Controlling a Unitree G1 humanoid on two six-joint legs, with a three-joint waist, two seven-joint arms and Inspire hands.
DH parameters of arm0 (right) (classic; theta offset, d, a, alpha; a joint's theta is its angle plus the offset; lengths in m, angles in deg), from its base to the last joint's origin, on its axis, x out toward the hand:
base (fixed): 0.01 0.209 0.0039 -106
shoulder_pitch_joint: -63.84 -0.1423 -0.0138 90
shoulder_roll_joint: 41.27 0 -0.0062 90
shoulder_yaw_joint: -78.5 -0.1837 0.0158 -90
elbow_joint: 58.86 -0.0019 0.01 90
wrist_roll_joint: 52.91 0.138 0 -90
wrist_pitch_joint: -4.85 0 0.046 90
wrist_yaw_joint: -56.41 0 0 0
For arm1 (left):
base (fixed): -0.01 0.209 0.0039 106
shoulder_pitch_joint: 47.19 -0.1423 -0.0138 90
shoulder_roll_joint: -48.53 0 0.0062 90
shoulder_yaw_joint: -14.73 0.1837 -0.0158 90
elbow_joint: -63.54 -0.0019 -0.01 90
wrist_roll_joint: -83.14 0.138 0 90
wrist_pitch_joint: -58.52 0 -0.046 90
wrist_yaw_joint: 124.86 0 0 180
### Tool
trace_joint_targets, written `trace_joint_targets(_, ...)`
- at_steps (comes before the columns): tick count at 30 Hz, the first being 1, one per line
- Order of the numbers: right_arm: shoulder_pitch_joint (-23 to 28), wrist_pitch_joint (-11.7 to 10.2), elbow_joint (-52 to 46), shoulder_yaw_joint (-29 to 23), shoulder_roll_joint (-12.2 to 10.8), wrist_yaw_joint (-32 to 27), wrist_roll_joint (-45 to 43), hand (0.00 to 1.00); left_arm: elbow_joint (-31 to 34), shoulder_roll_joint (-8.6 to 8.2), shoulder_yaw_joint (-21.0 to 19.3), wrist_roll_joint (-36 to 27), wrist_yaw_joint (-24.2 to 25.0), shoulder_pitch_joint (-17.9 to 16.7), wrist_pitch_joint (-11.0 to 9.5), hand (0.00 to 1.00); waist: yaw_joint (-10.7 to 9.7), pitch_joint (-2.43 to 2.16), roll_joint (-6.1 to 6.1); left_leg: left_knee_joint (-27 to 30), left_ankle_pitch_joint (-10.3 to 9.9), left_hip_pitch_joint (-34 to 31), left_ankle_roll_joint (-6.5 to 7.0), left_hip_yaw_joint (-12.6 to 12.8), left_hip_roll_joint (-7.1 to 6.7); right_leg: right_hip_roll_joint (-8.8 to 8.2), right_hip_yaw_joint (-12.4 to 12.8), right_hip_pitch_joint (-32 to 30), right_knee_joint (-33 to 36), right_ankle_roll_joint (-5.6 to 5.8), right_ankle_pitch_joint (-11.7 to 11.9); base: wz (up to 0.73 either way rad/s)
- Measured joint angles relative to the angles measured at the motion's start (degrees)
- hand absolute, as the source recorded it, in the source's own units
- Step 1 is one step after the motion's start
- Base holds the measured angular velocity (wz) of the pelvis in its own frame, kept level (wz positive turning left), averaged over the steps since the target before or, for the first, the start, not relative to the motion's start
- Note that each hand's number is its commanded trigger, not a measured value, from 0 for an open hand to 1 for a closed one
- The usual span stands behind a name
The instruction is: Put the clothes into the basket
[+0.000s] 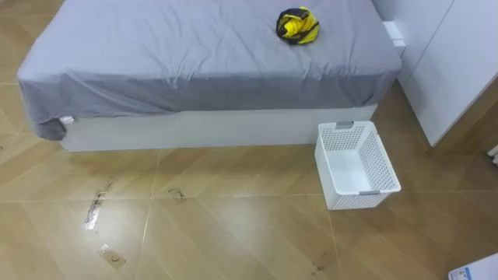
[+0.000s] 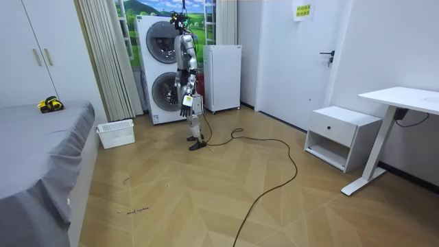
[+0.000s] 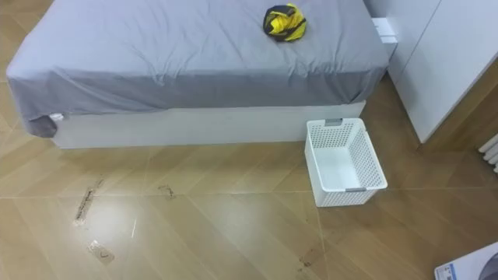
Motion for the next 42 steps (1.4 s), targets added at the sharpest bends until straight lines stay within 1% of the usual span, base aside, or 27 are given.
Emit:
trace_joint_targets(12,0.1,0.0,-0.1,0.1,0.0,0.0,0.0,0.00,0.0,0.01,0.0,-0.4,0.1,0.0,0.0,0.00,0.0,0.03,-0.19,0.0,0.0,-0.1,0.00,-0.1,-0.01,0.00,0.0,0.0,0.0,0.00,0.0,0.00)
trace_joint_targets(22,0.1,-0.1,-0.1,0.1,0.0,-0.3,0.0,0.00,0.0,0.19,0.0,-0.5,0.6,0.0,0.0,0.00,0.0,-0.22,-0.48,-0.1,0.0,-0.1,0.00,-0.2,-0.05,0.01,0.0,0.0,-0.1,0.00,0.0,0.00)
trace_joint_targets(25,0.1,-0.1,-0.1,0.0,0.0,-0.3,0.1,0.00,-0.2,0.15,-0.2,-0.4,0.4,0.0,0.0,0.00,0.1,-0.26,-0.48,0.2,0.0,-0.1,0.00,-0.1,-0.05,0.00,-0.1,0.2,-0.1,0.00,0.0,0.00)
trace_joint_targets(27,0.1,-0.1,-0.1,0.0,0.0,-0.2,0.2,0.00,-0.2,0.14,-0.3,-0.7,0.4,-0.3,0.0,0.00,0.3,-0.24,-0.46,1.1,-0.1,-0.2,-0.01,0.1,0.19,0.01,0.1,0.1,0.1,0.00,0.0,-0.02)
trace_joint_targets(28,0.0,-0.1,-0.1,0.0,0.0,-0.2,0.4,0.00,-0.2,-0.01,-0.3,-1.7,0.3,-0.2,0.0,0.00,0.3,-0.17,-0.31,1.7,-0.5,-0.3,-0.05,0.4,0.69,0.16,0.2,-0.2,0.3,-0.02,0.0,-0.07)
trace_joint_targets(29,-0.1,0.0,-0.1,0.1,-0.1,-0.1,0.3,0.00,-0.2,-0.15,-0.3,-2.9,0.2,0.0,0.0,0.00,0.4,-0.16,-0.12,3.9,-1.5,-1.1,-0.25,0.3,1.23,0.55,0.2,-0.4,0.9,-0.25,-0.2,-0.07)
trace_joint_targets(30,-0.1,0.0,-0.1,0.1,-0.2,0.0,0.2,0.00,-0.2,-0.14,-0.4,-3.2,0.2,0.0,0.0,0.00,0.6,-0.15,-0.08,5.3,-2.2,-1.6,-0.32,0.2,1.47,0.70,0.2,-0.4,1.3,-0.38,-0.7,-0.09)
trace_joint_targets(31,-0.1,0.0,-0.1,0.1,-0.3,0.2,0.2,0.00,-0.6,-0.12,-0.7,-4.5,0.2,0.0,0.1,0.00,0.9,-0.03,-0.01,7.9,-3.6,-2.6,-0.54,0.5,1.97,0.79,0.1,-1.1,3.0,-0.50,-2.1,-0.08)
trace_joint_targets(32,0.0,0.0,0.1,0.1,-0.4,0.2,0.2,0.00,-0.6,-0.25,-1.3,-6.0,0.4,0.0,0.2,0.00,1.1,0.02,-0.09,10.7,-4.6,-3.7,-0.81,0.8,2.54,0.93,0.1,-1.7,4.9,-0.71,-3.3,-0.07)
trace_joint_targets(33,0.1,0.0,0.1,0.1,-0.4,0.2,0.2,0.00,-0.5,-0.31,-1.5,-6.6,0.4,-0.2,0.2,0.00,1.3,0.00,-0.08,11.9,-5.1,-4.3,-1.00,0.9,2.86,1.07,0.3,-2.3,5.6,-0.93,-3.9,0.04)
trace_joint_targets(34,0.1,0.0,0.3,0.2,-0.4,0.3,0.2,0.00,-0.4,-0.27,-1.7,-7.3,0.4,0.2,0.2,0.00,1.4,-0.06,-0.02,14.7,-5.5,-5.7,-1.34,1.8,3.21,1.10,0.6,-2.7,6.6,-1.28,-4.7,0.12)
trace_joint_targets(35,0.1,0.0,0.4,0.2,-0.4,0.3,0.9,0.00,-0.5,-0.20,-1.7,-9.1,0.3,0.3,0.1,0.00,1.4,-0.08,-0.20,18.1,-5.4,-7.7,-1.40,2.4,3.96,1.20,0.2,-3.0,6.9,-1.94,-5.2,0.19)
trace_joint_targets(36,0.1,0.0,0.5,0.2,-0.3,0.3,1.4,0.00,-0.5,-0.17,-1.7,-10.1,0.3,0.2,0.1,0.00,1.3,-0.04,-0.17,21.2,-5.1,-9.4,-1.77,2.7,4.41,1.33,0.0,-3.1,6.9,-2.17,-5.2,0.27)
trace_joint_targets(37,0.1,0.0,0.6,0.1,-0.3,0.2,2.1,0.00,0.2,0.02,-2.5,-12.1,0.1,0.2,-0.1,0.00,1.2,0.50,-0.82,29.4,-3.3,-14.5,-2.05,2.5,5.11,1.30,0.2,-2.4,7.1,-2.71,-5.4,0.29)
trace_joint_targets(38,0.4,0.0,0.7,0.1,-0.1,0.0,2.3,0.00,1.1,0.11,-2.3,-14.0,0.0,-0.3,-0.4,0.00,1.3,0.44,-1.02,29.3,-2.9,-17.7,-1.96,1.9,4.69,0.84,0.4,-2.0,7.4,-2.75,-6.1,0.26)
trace_joint_targets(39,0.3,0.0,0.6,0.1,0.0,-0.1,2.3,0.00,1.2,0.15,-2.1,-14.8,0.0,-0.3,-0.4,0.00,1.4,0.49,-1.04,26.6,-2.6,-19.2,-2.12,1.7,3.92,0.46,0.6,-2.2,7.9,-2.57,-6.6,0.09)
trace_joint_targets(40,0.1,0.2,0.5,0.1,0.3,-0.2,2.3,0.00,1.4,0.10,-0.6,-15.9,0.0,-0.4,-0.3,0.00,1.6,0.54,-0.79,19.9,-1.0,-21.8,-2.76,1.7,3.41,-0.03,0.7,-2.4,8.0,-1.63,-7.5,-0.04)
trace_joint_targets(41,-0.2,0.4,0.4,0.2,0.2,-0.2,2.3,0.00,1.3,-0.12,0.1,-17.1,-0.1,-0.5,-0.3,0.00,1.7,0.50,-0.73,12.2,2.6,-23.9,-3.17,1.6,3.13,-0.26,0.8,-2.1,8.0,-1.19,-8.2,-0.13)
trace_joint_targets(42,-0.1,0.5,0.5,0.3,0.0,-0.3,2.2,0.00,1.1,-0.22,0.1,-17.6,-0.1,-0.6,-0.3,0.00,1.9,0.59,-0.52,9.3,4.9,-24.7,-3.23,1.6,3.07,-0.58,0.9,-1.8,8.0,-1.07,-8.6,-0.29)
